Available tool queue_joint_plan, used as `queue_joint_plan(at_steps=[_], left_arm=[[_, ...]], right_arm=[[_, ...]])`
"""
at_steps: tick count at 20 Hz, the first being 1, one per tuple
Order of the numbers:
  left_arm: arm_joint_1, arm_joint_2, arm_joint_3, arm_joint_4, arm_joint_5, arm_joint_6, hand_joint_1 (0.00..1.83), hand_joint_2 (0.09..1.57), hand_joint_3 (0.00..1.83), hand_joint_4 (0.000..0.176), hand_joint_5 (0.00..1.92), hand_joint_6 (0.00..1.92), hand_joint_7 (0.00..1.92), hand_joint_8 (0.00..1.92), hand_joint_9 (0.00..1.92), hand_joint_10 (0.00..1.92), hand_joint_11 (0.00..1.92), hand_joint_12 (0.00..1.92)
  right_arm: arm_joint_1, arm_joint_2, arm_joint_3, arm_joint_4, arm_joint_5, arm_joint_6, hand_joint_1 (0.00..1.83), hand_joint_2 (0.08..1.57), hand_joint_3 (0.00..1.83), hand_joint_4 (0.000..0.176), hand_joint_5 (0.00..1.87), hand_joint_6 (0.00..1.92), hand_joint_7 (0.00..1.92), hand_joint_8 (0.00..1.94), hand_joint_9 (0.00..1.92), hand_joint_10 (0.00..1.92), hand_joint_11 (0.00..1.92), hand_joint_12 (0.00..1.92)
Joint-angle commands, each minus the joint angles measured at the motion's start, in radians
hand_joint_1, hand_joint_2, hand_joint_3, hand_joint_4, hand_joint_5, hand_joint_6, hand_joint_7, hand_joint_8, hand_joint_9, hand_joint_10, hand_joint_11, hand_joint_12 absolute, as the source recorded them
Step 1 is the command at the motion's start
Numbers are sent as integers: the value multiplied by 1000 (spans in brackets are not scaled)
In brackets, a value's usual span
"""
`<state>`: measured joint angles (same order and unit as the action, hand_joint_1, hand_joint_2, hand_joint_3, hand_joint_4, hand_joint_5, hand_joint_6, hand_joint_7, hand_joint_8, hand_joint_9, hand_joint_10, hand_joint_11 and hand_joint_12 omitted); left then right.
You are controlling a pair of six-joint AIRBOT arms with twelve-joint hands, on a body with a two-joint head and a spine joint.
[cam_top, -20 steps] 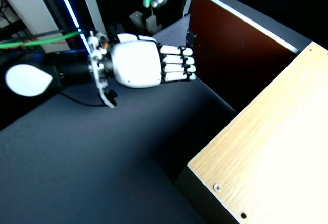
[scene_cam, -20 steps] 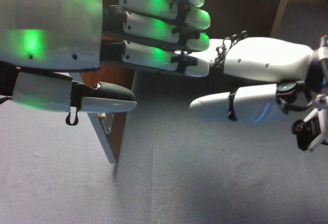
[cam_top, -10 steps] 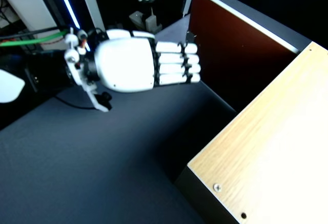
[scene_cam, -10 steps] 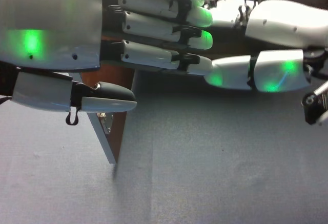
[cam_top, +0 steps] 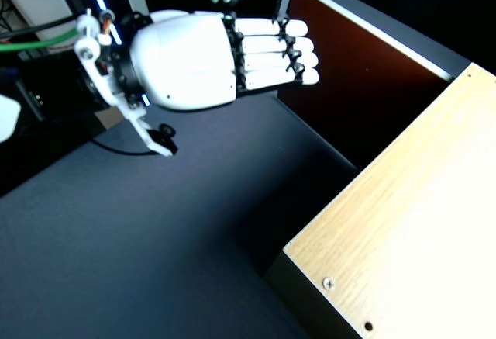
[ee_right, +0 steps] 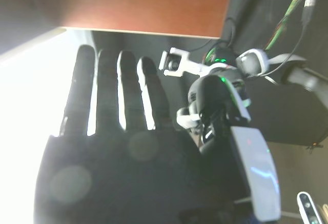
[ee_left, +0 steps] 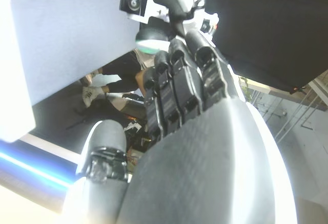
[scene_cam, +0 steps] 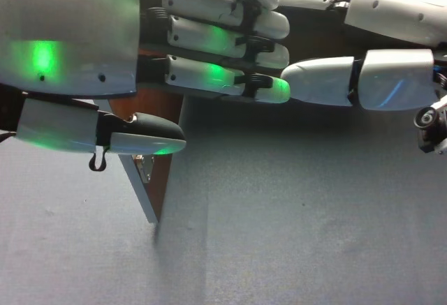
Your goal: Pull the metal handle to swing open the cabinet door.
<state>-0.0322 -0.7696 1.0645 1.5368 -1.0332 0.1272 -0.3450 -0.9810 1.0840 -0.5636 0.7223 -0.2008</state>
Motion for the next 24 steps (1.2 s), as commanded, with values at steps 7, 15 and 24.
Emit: queue_joint_plan(at_steps=[7,15,24], left_arm=[[-8,5,-1,-101,-19,10,0,1571,64,0,362,2,374,3,325,4,0,767],[-8,5,-1,-101,-19,10,0,1571,49,0,349,0,374,1,331,2,0,793],[-8,5,-1,-101,-19,10,0,1571,55,0,353,5,375,4,332,3,0,779]], right_arm=[[13,7,-4,43,78,3,0,1571,68,0,151,1,158,2,130,2,0,375],[13,6,-2,28,73,3,0,1571,61,0,148,1,155,1,129,1,0,388],[13,2,5,9,73,3,0,1571,100,0,145,1,164,1,136,1,0,447]])
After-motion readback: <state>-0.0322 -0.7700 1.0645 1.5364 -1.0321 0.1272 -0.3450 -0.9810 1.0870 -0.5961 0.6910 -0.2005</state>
